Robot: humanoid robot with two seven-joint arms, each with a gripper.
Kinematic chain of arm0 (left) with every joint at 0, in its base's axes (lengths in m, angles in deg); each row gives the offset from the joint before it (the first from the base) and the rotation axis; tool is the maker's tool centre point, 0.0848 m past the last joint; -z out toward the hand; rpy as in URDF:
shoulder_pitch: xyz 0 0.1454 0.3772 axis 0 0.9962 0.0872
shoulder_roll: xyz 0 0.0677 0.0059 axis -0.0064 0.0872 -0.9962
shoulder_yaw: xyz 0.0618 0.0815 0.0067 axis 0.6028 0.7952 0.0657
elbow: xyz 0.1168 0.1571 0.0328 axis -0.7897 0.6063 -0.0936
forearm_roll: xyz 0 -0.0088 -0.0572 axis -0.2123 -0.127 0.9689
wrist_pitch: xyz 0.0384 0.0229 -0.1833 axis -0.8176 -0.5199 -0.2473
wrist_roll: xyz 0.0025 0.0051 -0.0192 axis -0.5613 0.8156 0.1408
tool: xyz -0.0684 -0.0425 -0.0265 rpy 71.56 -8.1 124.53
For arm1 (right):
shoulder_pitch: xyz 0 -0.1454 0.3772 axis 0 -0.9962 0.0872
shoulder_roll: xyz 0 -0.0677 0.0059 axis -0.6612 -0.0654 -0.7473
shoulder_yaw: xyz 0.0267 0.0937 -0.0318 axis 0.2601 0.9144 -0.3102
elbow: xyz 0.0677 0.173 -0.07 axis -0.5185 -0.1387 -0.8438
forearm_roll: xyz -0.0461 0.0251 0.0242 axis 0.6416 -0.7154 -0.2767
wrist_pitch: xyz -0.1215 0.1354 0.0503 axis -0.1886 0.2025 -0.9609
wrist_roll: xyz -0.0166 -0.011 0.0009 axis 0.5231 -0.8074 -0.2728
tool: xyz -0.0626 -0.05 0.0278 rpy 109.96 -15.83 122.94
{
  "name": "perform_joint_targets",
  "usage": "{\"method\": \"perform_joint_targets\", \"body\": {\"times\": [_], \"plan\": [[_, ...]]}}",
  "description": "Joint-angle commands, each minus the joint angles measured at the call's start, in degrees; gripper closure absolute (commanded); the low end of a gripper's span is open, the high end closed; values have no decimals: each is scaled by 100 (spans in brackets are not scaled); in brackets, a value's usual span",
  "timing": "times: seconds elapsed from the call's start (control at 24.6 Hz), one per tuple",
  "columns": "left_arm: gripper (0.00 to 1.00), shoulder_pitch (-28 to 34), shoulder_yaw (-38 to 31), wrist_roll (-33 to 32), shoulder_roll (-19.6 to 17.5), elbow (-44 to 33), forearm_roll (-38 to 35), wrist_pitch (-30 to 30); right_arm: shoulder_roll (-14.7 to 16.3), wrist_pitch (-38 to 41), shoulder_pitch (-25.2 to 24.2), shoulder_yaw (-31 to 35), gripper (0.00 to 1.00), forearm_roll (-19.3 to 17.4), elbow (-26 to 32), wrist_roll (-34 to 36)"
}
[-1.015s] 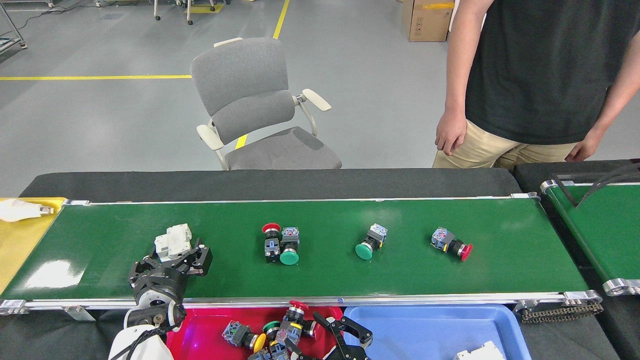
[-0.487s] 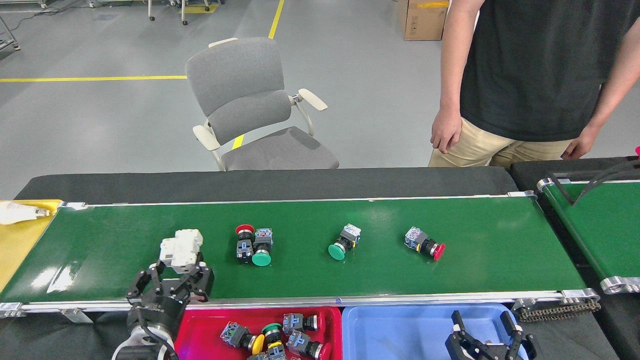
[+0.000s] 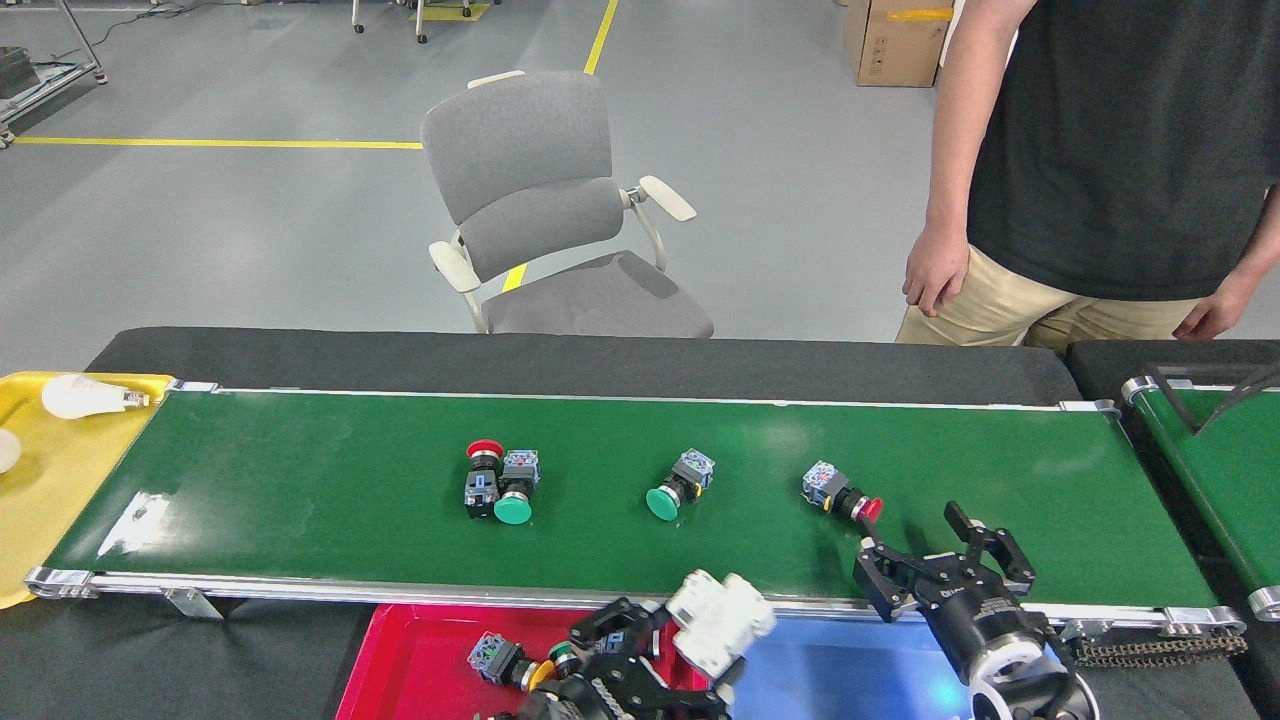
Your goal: Pick switch part from conveyor to tray
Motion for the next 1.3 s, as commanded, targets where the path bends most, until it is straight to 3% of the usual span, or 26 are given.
{"method": "perform_joint_targets", "body": {"times": [0.0,0.08,0.28,0.32,0.41,0.45,0.49,0.57,0.69,0.81,0.97,1.01,1.06,1.1,1.14,1.26], "plan": [[27,-34,34,-200,62,-46,-7,188,13,245,332,-182,0,-19,-248,-46],[3,-34,113,-200,88,-55,2,496,13,263,578,-428,0,-36,-520,-37],[1,-34,78,-200,88,-117,46,602,13,430,701,-814,1,-247,-661,-99],[1,-52,52,-191,80,-126,46,602,22,430,701,-858,5,-238,-661,-143],[1,-52,-124,-173,71,-187,46,637,66,439,701,-990,35,-186,-652,-151],[1,-52,-309,-164,80,-222,46,733,92,439,710,-1052,57,-186,-652,-151],[1,-52,-493,-164,80,-266,46,962,154,447,710,-1078,71,-186,-652,-151],[1,-78,-915,-156,62,-354,46,1770,215,465,710,-1113,88,-194,-644,-151],[1,-149,-1864,-138,-8,-345,20,2755,224,482,701,-1113,98,-212,-617,-108],[1,-70,-2743,72,-193,-275,11,2755,206,491,701,-1122,98,-221,-512,-99],[1,45,-3227,477,-650,50,11,2324,162,1098,429,-1315,98,-221,183,-108],[1,45,-3341,477,-667,103,11,2175,145,1177,306,-1377,97,-221,341,-108],[1,36,-3490,477,-685,156,37,1955,101,1318,104,-1535,83,-221,596,-108],[1,36,-3578,477,-720,200,37,1771,48,1485,-81,-1720,49,-221,815,-90],[1,36,-3640,477,-799,252,37,1604,-4,1598,-265,-1860,4,-230,1000,-38],[1,-43,-3657,477,-931,525,99,1340,-145,1775,-511,-1983,0,-230,1246,86]]}}
